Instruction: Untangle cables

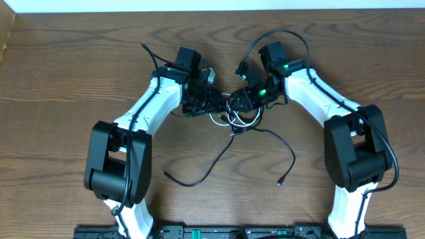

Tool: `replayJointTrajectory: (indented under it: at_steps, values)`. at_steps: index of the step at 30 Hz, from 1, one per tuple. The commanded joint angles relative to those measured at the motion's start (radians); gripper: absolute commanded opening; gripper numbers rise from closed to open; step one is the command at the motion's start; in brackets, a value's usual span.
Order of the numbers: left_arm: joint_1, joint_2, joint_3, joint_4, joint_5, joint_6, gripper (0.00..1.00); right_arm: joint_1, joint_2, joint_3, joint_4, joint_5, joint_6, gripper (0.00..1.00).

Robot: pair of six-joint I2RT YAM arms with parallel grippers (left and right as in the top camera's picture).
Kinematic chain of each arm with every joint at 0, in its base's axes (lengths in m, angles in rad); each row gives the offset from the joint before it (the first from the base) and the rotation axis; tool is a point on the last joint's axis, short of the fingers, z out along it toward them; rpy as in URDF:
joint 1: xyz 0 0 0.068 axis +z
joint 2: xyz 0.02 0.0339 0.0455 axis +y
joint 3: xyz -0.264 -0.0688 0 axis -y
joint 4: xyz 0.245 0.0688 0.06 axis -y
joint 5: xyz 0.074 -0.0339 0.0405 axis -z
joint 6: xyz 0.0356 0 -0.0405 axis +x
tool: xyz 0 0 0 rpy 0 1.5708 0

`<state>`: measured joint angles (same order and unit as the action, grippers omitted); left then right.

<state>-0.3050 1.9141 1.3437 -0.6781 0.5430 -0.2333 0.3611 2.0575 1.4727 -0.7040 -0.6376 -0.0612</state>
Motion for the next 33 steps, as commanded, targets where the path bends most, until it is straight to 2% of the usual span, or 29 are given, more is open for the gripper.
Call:
replayJointTrajectory:
  at_steps: [1,5,10,15,17,22,33]
  values:
    - [-0.012,0.006,-0.005,-0.001,-0.013,-0.006,0.56,-0.024,-0.036,0.016,-0.018,0.011,0.006,0.45]
    - [-0.039,0.007,-0.005,0.038,-0.013,-0.033,0.56,-0.058,-0.036,0.016,-0.053,0.06,0.06,0.46]
    - [-0.08,0.007,-0.005,0.108,-0.027,-0.064,0.56,-0.097,-0.036,0.016,-0.121,0.253,0.13,0.46]
    - [-0.135,0.013,-0.005,0.116,-0.247,-0.111,0.57,-0.105,-0.036,0.016,-0.18,0.325,0.137,0.47]
    - [-0.155,0.025,-0.005,0.117,-0.293,-0.121,0.61,-0.104,-0.036,0.015,-0.187,0.325,0.163,0.47]
    - [-0.185,0.062,-0.005,0.146,-0.294,-0.121,0.62,-0.089,-0.031,0.01,-0.187,0.354,0.219,0.48]
    - [-0.185,0.108,-0.005,0.134,-0.353,-0.12,0.61,0.016,-0.006,-0.005,-0.168,0.604,0.31,0.48]
